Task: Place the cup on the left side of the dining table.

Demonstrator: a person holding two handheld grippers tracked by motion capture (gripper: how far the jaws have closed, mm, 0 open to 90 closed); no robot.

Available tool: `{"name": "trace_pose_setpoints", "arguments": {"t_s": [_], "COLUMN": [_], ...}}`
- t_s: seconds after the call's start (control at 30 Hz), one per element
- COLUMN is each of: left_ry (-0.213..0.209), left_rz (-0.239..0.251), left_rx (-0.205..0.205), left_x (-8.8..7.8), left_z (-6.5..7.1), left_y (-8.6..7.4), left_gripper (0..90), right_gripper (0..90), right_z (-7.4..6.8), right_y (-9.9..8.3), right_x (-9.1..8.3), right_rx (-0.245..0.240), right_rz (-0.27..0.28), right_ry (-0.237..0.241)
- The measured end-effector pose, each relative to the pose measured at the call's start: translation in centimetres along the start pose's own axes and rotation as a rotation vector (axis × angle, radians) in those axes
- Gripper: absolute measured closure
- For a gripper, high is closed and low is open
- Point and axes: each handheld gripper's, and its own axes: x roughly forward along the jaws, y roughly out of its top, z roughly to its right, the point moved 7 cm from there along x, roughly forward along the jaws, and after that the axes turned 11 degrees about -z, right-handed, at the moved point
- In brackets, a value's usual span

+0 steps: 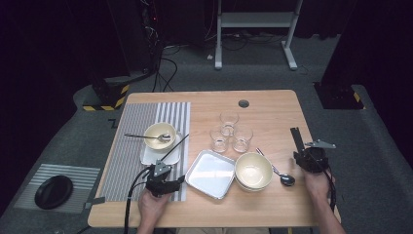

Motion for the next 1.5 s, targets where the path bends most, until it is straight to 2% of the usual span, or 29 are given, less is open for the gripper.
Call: {"name": "trace_pose_setpoints", "arguments": {"t_s": [0.5, 0.6, 0.87, 1.27, 1.5], "left_ry": [-0.001, 0.004, 0.004, 0.007, 0.008], "left_rz": [0.0, -0.003, -0.003, -0.002, -0.002], "left_rx": [-0.001, 0.023, 0.023, 0.023, 0.022], "left_x": [0.0, -0.04, -0.04, -0.02, -0.02], "left_z": [0.0, -0.15, -0.15, -0.13, -0.11], "left_y": [0.0, 0.02, 0.02, 0.03, 0.03], "left_gripper": [33.4, 33.4, 33.4, 33.5, 33.6], "right_gripper": [66.1, 66.1, 66.8, 67.3, 68.2], "right_z": [0.24, 0.27, 0.23, 0.58, 0.34], "right_y": [-0.03, -0.03, 0.01, 0.11, 0.04], "right_x": [0.34, 0.41, 0.46, 0.55, 0.6], "right_rx": [0.0, -0.001, 0.018, 0.007, 0.015], "right_rz": [-0.007, -0.009, -0.008, -0.001, -0.013], "right_ry": [-0.002, -0.001, 0.007, -0.01, 0.0]}}
